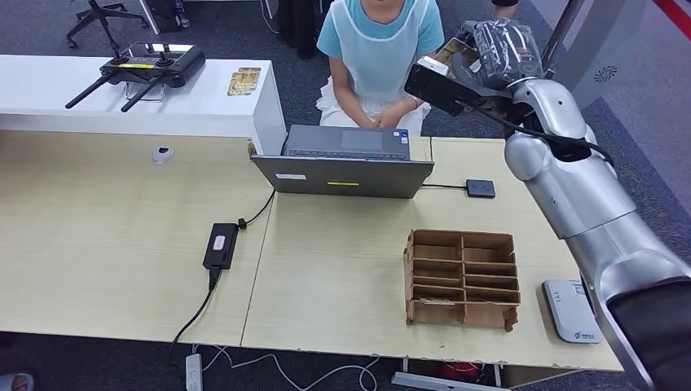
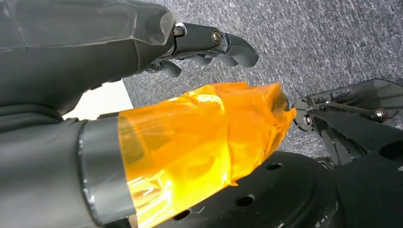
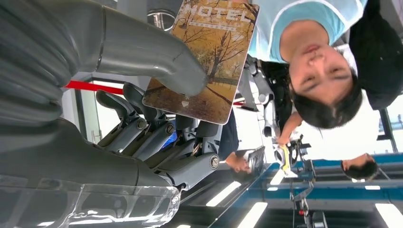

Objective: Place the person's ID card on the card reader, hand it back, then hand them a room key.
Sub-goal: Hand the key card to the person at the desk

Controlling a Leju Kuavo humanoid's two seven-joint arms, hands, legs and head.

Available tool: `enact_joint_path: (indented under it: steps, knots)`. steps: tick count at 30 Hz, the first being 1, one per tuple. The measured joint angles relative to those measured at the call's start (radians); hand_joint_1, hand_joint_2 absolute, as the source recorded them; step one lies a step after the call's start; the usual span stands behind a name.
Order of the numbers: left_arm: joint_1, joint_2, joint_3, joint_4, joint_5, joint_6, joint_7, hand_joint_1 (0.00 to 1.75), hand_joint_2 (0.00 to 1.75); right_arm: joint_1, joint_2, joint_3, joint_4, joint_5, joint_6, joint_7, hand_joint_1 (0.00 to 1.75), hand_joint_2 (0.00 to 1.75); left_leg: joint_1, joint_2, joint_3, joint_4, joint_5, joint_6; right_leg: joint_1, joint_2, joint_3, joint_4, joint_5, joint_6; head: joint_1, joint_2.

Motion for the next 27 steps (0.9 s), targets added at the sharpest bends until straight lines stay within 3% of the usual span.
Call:
enact_joint_path:
  steps: [10, 27]
  knots:
    - [-0.008, -0.005, -0.008, 0.0, 0.004, 0.0, 0.01, 0.0, 0.0, -0.072, 0.099, 0.046, 0.146, 0.043, 0.044, 0.045, 1.75, 1.75, 0.0, 0.0, 0.0, 0.0, 0.0, -0.001, 0.0, 0.0, 0.0, 0.0, 0.0, 0.0, 0.0, 0.0]
    - [-0.003, -0.006, -0.008, 0.0, 0.014, 0.0, 0.01, 0.0, 0.0, -0.103, 0.149, 0.092, 0.295, 0.103, 0.052, 0.071, 1.75, 1.75, 0.0, 0.0, 0.0, 0.0, 0.0, -0.001, 0.0, 0.0, 0.0, 0.0, 0.0, 0.0, 0.0, 0.0]
